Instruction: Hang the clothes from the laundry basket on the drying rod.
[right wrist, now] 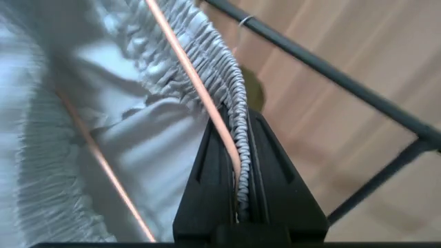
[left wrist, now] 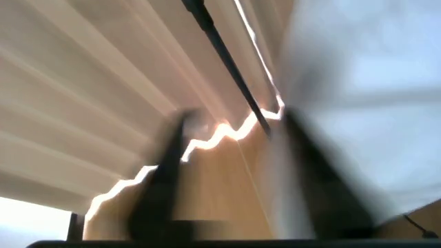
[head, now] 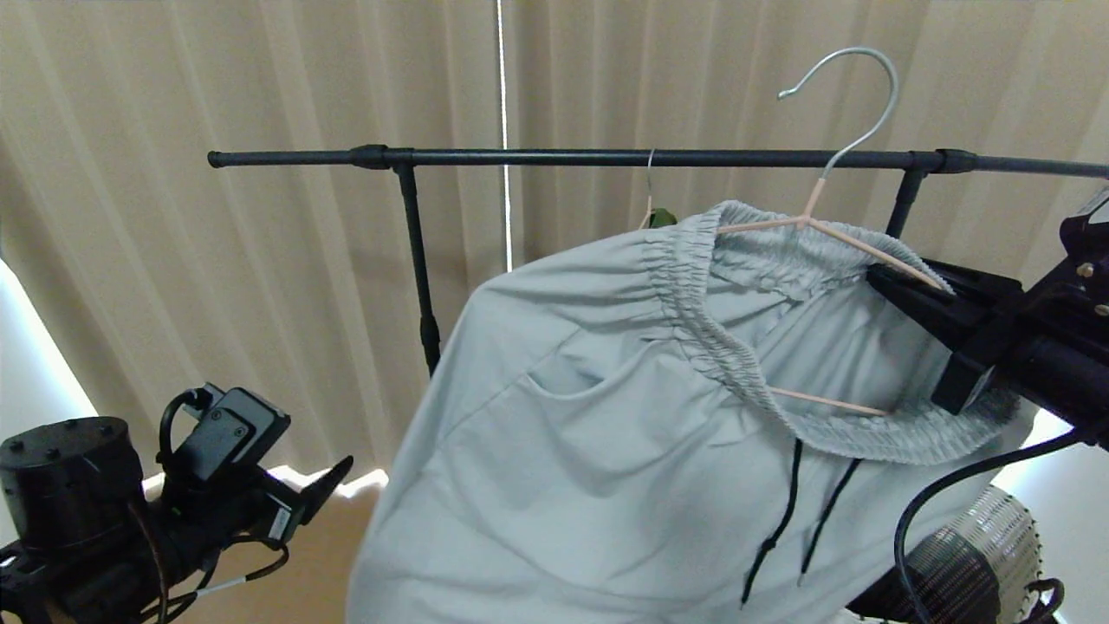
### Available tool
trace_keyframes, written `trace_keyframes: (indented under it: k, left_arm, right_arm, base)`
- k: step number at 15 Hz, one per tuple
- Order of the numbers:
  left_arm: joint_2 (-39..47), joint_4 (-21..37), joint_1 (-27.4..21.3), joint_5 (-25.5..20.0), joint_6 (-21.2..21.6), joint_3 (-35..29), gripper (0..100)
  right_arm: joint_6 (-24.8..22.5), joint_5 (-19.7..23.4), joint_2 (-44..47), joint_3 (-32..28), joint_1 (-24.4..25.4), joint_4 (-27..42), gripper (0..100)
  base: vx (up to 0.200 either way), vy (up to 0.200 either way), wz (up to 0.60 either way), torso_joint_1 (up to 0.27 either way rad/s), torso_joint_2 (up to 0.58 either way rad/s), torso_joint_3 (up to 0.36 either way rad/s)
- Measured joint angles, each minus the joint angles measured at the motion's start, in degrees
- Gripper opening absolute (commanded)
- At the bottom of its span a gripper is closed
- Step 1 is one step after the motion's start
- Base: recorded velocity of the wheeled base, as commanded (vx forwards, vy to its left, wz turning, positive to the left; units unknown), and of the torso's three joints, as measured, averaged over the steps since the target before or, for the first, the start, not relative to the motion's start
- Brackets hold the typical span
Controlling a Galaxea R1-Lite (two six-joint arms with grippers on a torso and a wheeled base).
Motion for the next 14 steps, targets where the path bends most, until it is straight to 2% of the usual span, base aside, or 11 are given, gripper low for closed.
trace_keyframes:
  k: [4,7,9,12,14]
  left_arm:
    - [-4.63,0.00,-0.04,-2.86,-2.27,0.80,100]
    - [-10.61,0.09,-0.20,-4.56,-8.58,3.73,100]
    - [-13.90,0.38,-0.26,-4.56,-15.30,5.46,100]
    - [-16.46,0.49,-0.46,-4.51,-16.07,7.92,100]
    - [-17.01,0.49,-0.74,-4.51,-16.18,8.39,100]
  right_arm:
    - [-0.15,-0.28,-1.69,2.10,-5.13,2.19,0]
    - [-0.15,-0.38,-4.83,3.52,-11.17,7.69,0]
    - [-0.26,-0.33,-6.79,4.49,-15.84,9.67,0]
    - [-1.32,-0.49,-9.19,5.92,-27.20,11.80,0]
    - [-3.05,-2.18,-10.40,6.75,-30.29,12.21,0]
  base:
    - [0.000,0.000,0.00,0.000,0.00,0.000]
    - [0.000,0.000,0.00,0.000,0.00,0.000]
    - [0.000,0.000,0.00,0.000,0.00,0.000]
    - [0.000,0.000,0.00,0.000,0.00,0.000]
    - [0.000,0.000,0.00,0.000,0.00,0.000]
